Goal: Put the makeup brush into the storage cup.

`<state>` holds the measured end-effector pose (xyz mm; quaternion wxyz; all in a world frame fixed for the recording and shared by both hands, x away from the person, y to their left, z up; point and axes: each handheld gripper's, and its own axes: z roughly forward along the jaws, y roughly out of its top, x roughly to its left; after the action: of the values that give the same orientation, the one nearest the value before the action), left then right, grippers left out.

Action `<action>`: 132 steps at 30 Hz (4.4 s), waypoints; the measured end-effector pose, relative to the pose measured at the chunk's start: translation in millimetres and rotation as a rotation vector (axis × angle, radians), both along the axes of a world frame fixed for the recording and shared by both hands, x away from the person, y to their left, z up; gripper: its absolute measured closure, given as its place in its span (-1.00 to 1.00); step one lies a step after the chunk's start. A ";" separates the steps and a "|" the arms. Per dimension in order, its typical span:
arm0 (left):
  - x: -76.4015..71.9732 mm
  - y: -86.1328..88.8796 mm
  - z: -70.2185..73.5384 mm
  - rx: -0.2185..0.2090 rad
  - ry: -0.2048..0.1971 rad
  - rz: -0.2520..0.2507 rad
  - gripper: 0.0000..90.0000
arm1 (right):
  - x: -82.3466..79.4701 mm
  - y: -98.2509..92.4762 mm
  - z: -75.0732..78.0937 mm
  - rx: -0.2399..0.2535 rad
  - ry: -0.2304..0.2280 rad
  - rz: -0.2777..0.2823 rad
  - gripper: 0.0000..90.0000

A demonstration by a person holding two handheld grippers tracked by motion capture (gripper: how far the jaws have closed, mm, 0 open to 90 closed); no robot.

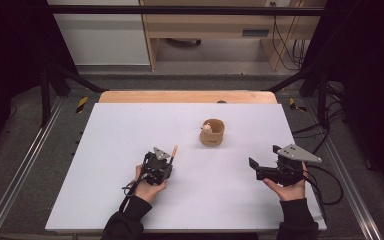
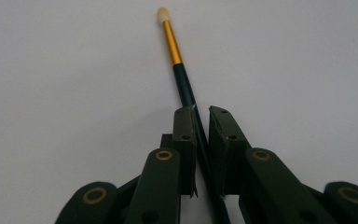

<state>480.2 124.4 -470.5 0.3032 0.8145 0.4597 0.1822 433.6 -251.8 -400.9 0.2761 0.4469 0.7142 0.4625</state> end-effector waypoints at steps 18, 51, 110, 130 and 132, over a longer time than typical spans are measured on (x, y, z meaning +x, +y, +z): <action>6.4 6.3 9.7 0.022 0.010 -0.077 0.64 | 0.0 -0.1 0.1 0.001 0.001 0.001 -0.86; 28.9 -3.5 13.5 0.109 0.093 -0.216 0.52 | 0.8 0.5 -0.5 0.004 0.012 0.008 -0.87; 24.2 -4.2 32.6 0.080 0.081 -0.227 0.84 | 1.7 2.6 -2.7 -0.007 0.020 0.018 -0.87; 1.7 15.8 55.8 -0.030 -0.042 -0.202 0.84 | 2.1 4.0 -3.8 -0.010 0.023 0.022 -0.87; -0.6 18.8 56.8 -0.039 -0.060 -0.198 0.84 | 2.2 4.6 -4.0 -0.007 0.023 0.022 -0.87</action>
<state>479.6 143.2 -413.7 0.3492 0.8441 0.3713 0.1665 435.8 -247.1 -404.9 0.2642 0.4434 0.7240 0.4576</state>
